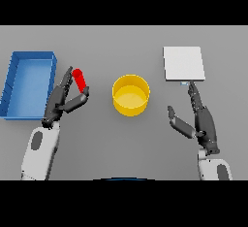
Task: Pick up the red beaker and tilt it to pour out 1 green nut into yellow bowl. Pick up the yellow bowl and place it on the metallic measuring scale.
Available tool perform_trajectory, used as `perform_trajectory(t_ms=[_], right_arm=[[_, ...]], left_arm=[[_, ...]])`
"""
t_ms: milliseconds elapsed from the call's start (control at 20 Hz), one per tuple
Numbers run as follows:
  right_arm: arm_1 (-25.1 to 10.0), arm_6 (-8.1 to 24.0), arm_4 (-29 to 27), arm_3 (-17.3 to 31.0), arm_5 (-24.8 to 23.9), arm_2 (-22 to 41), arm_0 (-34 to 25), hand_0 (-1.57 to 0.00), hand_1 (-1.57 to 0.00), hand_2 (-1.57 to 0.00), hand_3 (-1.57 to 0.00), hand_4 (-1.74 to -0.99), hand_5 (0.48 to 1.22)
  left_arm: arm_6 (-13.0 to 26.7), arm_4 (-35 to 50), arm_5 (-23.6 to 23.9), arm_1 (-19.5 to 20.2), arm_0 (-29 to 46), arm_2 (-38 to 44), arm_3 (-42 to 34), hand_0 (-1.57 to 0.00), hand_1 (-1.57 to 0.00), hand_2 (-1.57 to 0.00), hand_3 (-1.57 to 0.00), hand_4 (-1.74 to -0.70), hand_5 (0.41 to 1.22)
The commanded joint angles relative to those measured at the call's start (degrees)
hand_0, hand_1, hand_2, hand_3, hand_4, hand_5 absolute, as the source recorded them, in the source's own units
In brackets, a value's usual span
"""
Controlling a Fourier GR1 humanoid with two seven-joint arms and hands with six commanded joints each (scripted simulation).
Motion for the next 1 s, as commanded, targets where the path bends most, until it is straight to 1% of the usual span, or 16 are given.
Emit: perform_trajectory(t_ms=[0,100,150,200,250,300,400,500,550,600,700,750,800,850,900,950], right_arm=[[0.1,-0.2,0.1,0.0,0.0,0.2,0.1,0.00,0.00,0.00,0.00,-1.339,0.688],[0.2,0.6,0.5,0.2,-0.4,0.1,-0.5,0.00,0.00,0.00,0.00,-1.338,0.688],[0.6,0.8,0.5,0.3,-0.4,0.4,-0.8,0.00,0.00,0.00,0.00,-1.338,0.688],[0.4,0.4,0.2,0.6,0.0,0.3,-0.6,0.00,0.00,0.00,0.00,-1.338,0.688],[0.2,0.4,-0.2,0.1,0.0,-0.1,-0.8,0.00,0.00,0.00,0.00,-1.336,0.688],[-0.1,0.6,-0.2,0.6,0.0,-0.4,-1.5,0.00,0.00,0.00,0.00,-1.333,0.687],[0.3,0.1,-0.1,0.5,0.1,0.1,-0.9,0.00,0.00,0.00,0.00,-1.332,0.685],[0.1,0.5,-0.2,0.4,0.2,0.0,-1.0,0.00,0.00,0.00,0.00,-1.324,0.683],[-0.2,1.3,-0.7,-0.1,0.2,-0.5,-1.4,0.00,0.00,0.00,0.00,-1.320,0.683],[-0.3,1.2,-0.5,0.1,0.1,-0.6,-1.5,0.00,0.00,0.00,0.00,-1.315,0.682],[-0.2,0.4,-0.2,-0.3,0.2,-0.2,-0.2,0.00,0.00,0.00,0.00,-1.305,0.681],[-0.2,0.7,-0.2,-0.5,0.3,-0.1,-0.2,0.00,0.00,0.00,0.00,-1.298,0.682],[-0.4,0.3,0.2,0.0,-0.1,-0.3,-0.4,0.00,0.00,0.00,0.00,-1.295,0.683],[-0.8,0.2,0.1,-0.7,0.0,-0.4,-0.4,0.00,0.00,0.00,0.00,-1.291,0.684],[-0.7,0.3,-0.1,-0.6,0.0,-0.6,-0.5,0.00,0.00,0.00,0.00,-1.289,0.684],[-0.5,-0.2,0.4,-0.5,0.1,0.0,-0.1,0.00,0.00,0.00,0.00,-1.286,0.685]], left_arm=[[-0.2,0.2,0.1,-0.3,-1.7,0.6,2.7,0.00,0.00,0.00,0.00,-1.35,0.718],[-1.2,0.8,0.0,0.1,-4.0,2.0,5.8,0.00,0.00,0.00,0.00,-1.33,0.714],[-2.3,0.6,0.1,-0.2,-4.7,1.9,6.8,0.00,0.00,0.00,0.00,-1.33,0.714],[-2.8,0.3,0.4,-0.1,-5.5,2.1,7.6,0.00,0.00,0.00,0.00,-1.32,0.712],[-2.8,0.4,0.1,0.0,-6.6,2.2,8.5,0.00,0.00,0.00,0.00,-1.32,0.713],[-2.8,0.3,0.3,0.1,-8.2,2.6,10.1,0.00,0.00,0.00,0.00,-1.32,0.711],[-2.8,0.2,0.4,0.0,-10.0,2.9,12.1,0.00,0.00,0.00,0.00,-1.31,0.704],[-3.1,0.2,-0.1,0.1,-11.8,3.2,14.0,0.00,0.00,0.00,0.00,-1.31,0.706],[-3.4,0.1,0.0,-0.3,-12.5,3.2,15.1,0.00,0.00,0.00,0.00,-1.32,0.708],[-3.5,0.1,-0.1,-0.1,-12.7,3.4,15.6,0.00,0.00,0.00,0.00,-1.32,0.710],[-5.9,0.0,0.0,-0.2,-13.9,3.7,18.1,0.00,0.00,0.00,0.00,-1.34,0.725],[-7.1,0.3,-0.1,-0.4,-14.2,4.0,18.6,0.00,0.00,0.00,0.00,-1.36,0.735],[-7.6,0.6,0.4,-0.9,-14.4,4.3,18.9,0.00,0.00,-0.03,0.00,-1.39,0.752],[-8.0,0.8,0.9,-1.1,-15.0,4.9,20.0,-0.08,-0.08,-0.12,-0.08,-1.42,0.770],[-7.4,1.4,1.3,-1.6,-15.7,5.5,20.5,-0.25,-0.28,-0.31,-0.22,-1.44,0.795],[-7.2,1.1,2.4,-2.1,-16.3,5.7,21.2,-0.46,-0.48,-0.50,-0.49,-1.44,0.881]])
